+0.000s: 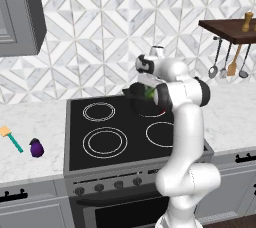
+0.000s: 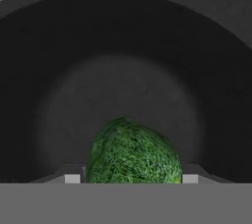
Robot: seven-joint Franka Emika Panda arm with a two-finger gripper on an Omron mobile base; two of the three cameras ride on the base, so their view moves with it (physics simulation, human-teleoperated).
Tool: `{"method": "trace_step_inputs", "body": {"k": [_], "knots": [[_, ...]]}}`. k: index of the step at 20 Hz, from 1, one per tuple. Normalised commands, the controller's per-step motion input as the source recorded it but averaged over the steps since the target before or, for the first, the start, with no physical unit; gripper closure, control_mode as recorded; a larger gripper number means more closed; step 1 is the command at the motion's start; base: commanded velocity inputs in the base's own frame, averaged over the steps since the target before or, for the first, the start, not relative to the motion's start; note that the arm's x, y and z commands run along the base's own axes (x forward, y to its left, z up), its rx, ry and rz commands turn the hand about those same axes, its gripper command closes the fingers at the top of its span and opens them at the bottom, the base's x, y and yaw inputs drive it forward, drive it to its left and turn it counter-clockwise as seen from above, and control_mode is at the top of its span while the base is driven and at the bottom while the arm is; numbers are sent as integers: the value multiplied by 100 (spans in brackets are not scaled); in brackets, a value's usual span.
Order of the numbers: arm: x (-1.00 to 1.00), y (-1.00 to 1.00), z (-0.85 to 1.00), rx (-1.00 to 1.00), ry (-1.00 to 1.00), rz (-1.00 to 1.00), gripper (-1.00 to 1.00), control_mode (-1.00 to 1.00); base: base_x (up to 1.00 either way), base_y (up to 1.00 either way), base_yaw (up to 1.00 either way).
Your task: Put the broccoli and eggplant in the pot. Retrieve the spatula and lightly stir the vegetables in the pot.
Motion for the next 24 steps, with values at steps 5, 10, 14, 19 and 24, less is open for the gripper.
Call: {"method": "trace_step_inputs", "body": {"k": [5,10,14,19,24], "knots": [[0,0,-31,0,0,0,100,-100,0,0,0],[0,0,-24,0,0,0,-100,-100,0,0,0],[2,0,-41,0,1,0,-100,-100,0,0,0],[2,0,-24,0,1,0,-100,-100,0,0,0],[-3,-1,-1,0,-1,0,-100,-100,0,0,0]]}}
